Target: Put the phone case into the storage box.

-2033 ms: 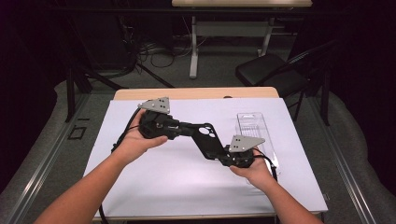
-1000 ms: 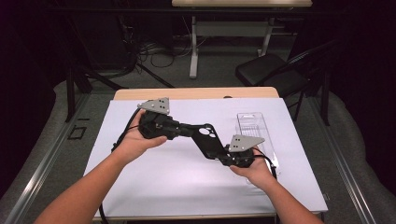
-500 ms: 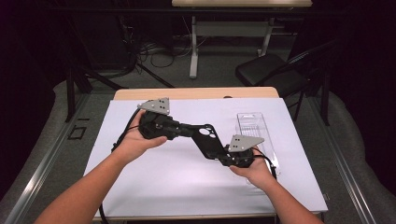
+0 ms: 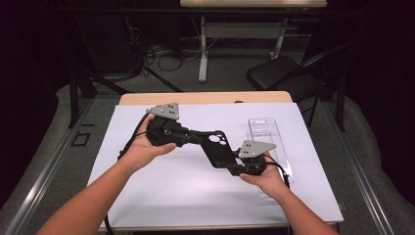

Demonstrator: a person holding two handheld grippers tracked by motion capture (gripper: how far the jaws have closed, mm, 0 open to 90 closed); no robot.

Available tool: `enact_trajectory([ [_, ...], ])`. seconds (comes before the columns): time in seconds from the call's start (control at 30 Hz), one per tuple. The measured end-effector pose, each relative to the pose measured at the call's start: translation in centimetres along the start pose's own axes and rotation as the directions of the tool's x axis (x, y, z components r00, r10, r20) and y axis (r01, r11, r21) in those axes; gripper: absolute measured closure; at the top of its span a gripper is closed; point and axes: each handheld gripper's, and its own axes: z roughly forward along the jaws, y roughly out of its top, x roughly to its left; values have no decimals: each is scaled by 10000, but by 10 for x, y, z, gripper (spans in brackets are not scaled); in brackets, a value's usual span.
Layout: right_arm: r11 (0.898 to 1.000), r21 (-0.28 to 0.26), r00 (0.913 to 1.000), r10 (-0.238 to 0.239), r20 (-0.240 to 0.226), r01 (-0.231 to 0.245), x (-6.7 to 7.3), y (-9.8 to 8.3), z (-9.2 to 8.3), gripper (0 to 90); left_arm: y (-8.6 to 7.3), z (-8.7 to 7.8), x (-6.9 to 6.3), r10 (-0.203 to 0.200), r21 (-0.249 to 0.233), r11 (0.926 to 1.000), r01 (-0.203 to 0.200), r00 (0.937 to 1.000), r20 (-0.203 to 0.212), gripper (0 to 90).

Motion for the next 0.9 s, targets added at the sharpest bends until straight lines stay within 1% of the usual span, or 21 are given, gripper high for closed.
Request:
enact_trajectory([
  [0.03, 10000, -5, 10000, 27, 40, -27, 0, 0, 0, 619, 0, 0, 0, -50, -11, 10000, 50, 10000, 7, 822],
  [0.07, 10000, -5, 10000, 27, 40, -27, 0, 0, 0, 619, 0, 0, 0, -50, -11, 10000, 50, 10000, 7, 822],
  [0.1, 10000, -7, 10000, 21, 94, -21, -1, 0, 0, 587, 0, 0, 0, -69, 31, 10000, 69, 10000, 20, 822],
  [0.13, 10000, -3, 9997, -8, 231, 8, -2, 0, 0, 545, 0, 0, 0, -183, 77, 9998, 184, 9998, -37, 822],
  [0.17, 10000, 5, 9996, -23, 291, 23, -2, 1, -1, 535, 0, 1, 1, -230, 97, 9997, 230, 9997, -57, 822],
  [0.23, 10000, -46, 9991, -25, 434, 27, -3, 1, -3, 518, -1, 1, 1, -334, 136, 9993, 335, 9994, -71, 822],
  [0.33, 9996, -259, 9987, -57, 502, 70, -3, 3, -5, 517, -1, 1, 2, -478, 212, 9986, 482, 9987, -179, 822],
  [0.47, 9997, -253, 9991, 26, 420, -16, -3, 4, -7, 519, -1, 1, 3, -621, 335, 9974, 633, 9975, -331, 821],
  [0.53, 9998, -202, 9983, 41, 583, -29, -4, 4, -8, 517, -2, 1, 4, -691, 410, 9966, 709, 9966, -452, 822],
  [0.57, 9998, -165, 9978, 131, 657, -121, -4, 4, -9, 509, -2, 1, 4, -696, 509, 9961, 722, 9963, -502, 822],
  [0.6, 9998, -101, 9970, 153, 756, -146, -4, 4, -9, 505, -2, 1, 4, -696, 509, 9961, 722, 9963, -502, 822],
  [0.63, 9999, -96, 9962, 99, 869, -91, -4, 5, -10, 494, -3, 2, 4, -744, 585, 9952, 782, 9952, -642, 822],
  [0.67, 9999, -96, 9962, 99, 869, -91, -4, 5, -10, 494, -3, 2, 4, -744, 585, 9952, 782, 9952, -642, 821],
  [0.7, 9997, -228, 9954, 81, 957, -60, -4, 5, -10, 475, -3, 2, 5, -814, 658, 9941, 859, 9943, -690, 822],
  [0.73, 9997, -247, 9949, 113, 1007, -88, -4, 6, -11, 456, -3, 2, 5, -814, 658, 9941, 859, 9943, -690, 822],
  [0.77, 9997, -261, 9935, 38, 1139, -8, -4, 6, -11, 438, -3, 2, 5, -871, 697, 9933, 926, 9931, -785, 822],
  [0.83, 9999, -52, 9907, -98, 1358, 106, -4, 8, -11, 398, -3, 2, 6, -881, 712, 9930, 940, 9927, -829, 821],
  [0.87, 9999, -52, 9907, -98, 1358, 106, -4, 8, -11, 398, -3, 2, 6, -881, 712, 9930, 940, 9927, -829, 822],
  [0.9, 9997, 259, 9887, 0, 1502, -40, -3, 11, -12, 349, -3, 3, 6, -877, 809, 9921, 955, 9915, -959, 822],
])
